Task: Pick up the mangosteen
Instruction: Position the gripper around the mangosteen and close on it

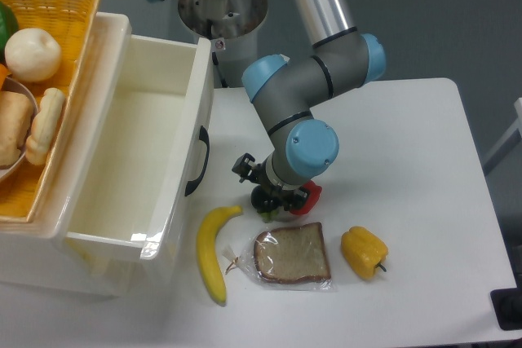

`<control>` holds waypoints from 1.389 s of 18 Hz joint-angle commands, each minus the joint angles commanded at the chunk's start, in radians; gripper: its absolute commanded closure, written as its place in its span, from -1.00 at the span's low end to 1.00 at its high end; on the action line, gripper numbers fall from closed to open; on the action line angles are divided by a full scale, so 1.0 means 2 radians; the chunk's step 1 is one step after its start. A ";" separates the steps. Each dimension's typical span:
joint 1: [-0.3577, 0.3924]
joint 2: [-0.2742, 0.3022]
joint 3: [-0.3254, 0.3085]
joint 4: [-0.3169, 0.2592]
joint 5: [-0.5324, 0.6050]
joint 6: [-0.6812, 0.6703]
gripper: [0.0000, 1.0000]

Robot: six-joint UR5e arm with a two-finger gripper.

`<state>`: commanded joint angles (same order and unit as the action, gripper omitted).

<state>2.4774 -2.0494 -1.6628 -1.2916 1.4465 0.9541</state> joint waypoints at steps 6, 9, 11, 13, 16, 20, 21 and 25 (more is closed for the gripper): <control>0.000 -0.005 0.000 0.001 0.001 -0.001 -1.00; 0.000 -0.006 0.002 0.005 0.001 -0.015 -1.00; 0.000 -0.010 0.005 0.008 0.002 -0.019 -1.00; 0.000 -0.010 0.007 0.008 0.002 -0.019 -0.91; 0.000 -0.012 0.008 0.009 0.002 -0.019 -0.41; 0.000 -0.010 0.009 0.009 0.004 -0.018 0.29; 0.000 -0.008 0.011 0.009 0.004 -0.016 0.42; 0.000 -0.006 0.015 0.008 0.003 -0.016 0.71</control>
<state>2.4774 -2.0617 -1.6337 -1.2747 1.4527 0.9219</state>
